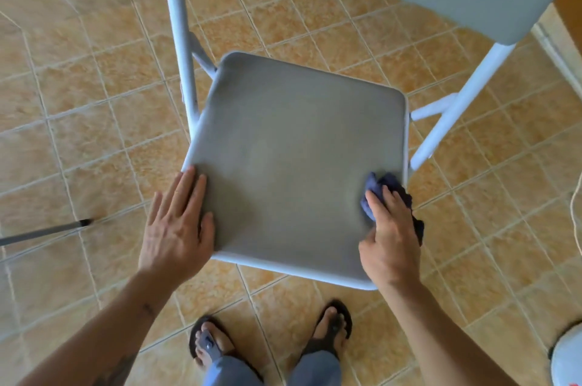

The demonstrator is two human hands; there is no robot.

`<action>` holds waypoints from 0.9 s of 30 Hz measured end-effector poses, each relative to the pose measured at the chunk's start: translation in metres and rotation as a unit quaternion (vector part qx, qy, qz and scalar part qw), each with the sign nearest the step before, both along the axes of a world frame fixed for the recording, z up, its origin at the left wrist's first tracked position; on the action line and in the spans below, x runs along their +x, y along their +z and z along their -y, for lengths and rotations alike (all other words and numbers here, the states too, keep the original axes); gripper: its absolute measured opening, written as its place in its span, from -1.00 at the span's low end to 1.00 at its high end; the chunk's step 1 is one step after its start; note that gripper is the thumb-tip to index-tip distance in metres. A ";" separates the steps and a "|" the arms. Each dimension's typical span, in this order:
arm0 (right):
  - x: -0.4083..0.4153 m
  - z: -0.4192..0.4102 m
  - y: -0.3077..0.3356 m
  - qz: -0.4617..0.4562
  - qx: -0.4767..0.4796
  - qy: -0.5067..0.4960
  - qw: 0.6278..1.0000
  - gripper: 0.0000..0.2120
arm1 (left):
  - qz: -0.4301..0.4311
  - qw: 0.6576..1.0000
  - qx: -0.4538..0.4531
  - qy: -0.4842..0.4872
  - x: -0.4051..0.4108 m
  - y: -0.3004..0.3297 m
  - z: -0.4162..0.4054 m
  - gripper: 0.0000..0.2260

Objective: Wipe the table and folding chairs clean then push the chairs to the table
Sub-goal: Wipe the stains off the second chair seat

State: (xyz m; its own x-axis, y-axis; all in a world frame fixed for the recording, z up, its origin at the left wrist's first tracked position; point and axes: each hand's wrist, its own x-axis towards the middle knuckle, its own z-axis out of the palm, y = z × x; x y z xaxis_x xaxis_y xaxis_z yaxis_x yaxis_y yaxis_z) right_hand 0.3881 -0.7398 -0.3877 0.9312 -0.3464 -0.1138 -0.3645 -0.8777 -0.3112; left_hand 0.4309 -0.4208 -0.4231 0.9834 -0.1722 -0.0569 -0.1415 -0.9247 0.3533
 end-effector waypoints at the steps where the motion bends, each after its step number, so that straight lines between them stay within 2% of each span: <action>1: -0.003 -0.020 -0.001 0.018 0.009 -0.001 1.000 -0.41 | 0.005 1.000 -0.012 -0.013 0.000 -0.002 -0.003 -0.44; 4: -0.008 -0.090 -0.004 0.063 0.057 0.058 0.995 -0.42 | 0.014 0.999 -0.046 -0.019 0.000 -0.006 -0.003 -0.44; 7: -0.005 -0.150 -0.002 0.035 0.115 0.178 0.977 -0.42 | 0.037 0.997 -0.066 -0.015 -0.004 -0.010 -0.006 -0.46; 10: 0.013 -0.153 -0.006 0.027 0.110 0.264 0.958 -0.43 | 0.042 0.998 -0.056 -0.004 -0.008 -0.011 -0.011 -0.45; 12: 0.035 -0.132 -0.008 0.043 0.097 0.264 0.959 -0.40 | 0.037 0.998 -0.053 0.001 -0.007 -0.009 -0.012 -0.44; 16: 0.088 -0.090 0.002 0.102 0.069 0.129 0.984 -0.45 | 0.023 0.998 -0.056 0.007 -0.001 -0.005 -0.014 -0.43; 19: 0.122 -0.091 0.004 0.093 0.042 0.093 0.990 -0.46 | 0.027 0.998 -0.063 0.010 -0.001 -0.005 -0.025 -0.43; 23: 0.140 -0.142 -0.007 0.074 0.038 0.155 0.984 -0.47 | 0.026 0.997 -0.066 0.017 0.004 -0.004 -0.027 -0.43; 27: 0.105 -0.189 -0.010 0.049 0.067 0.253 0.964 -0.49 | 0.005 0.998 -0.056 0.028 0.004 -0.011 -0.028 -0.43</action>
State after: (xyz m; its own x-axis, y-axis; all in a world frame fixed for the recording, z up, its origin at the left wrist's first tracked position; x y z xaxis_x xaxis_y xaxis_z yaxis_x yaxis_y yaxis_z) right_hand 0.4927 -0.5505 -0.3976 0.9855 0.1672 -0.0283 0.1372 -0.8844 -0.4461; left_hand 0.4349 -0.3925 -0.4338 0.9921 -0.1219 -0.0297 -0.0954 -0.8862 0.4533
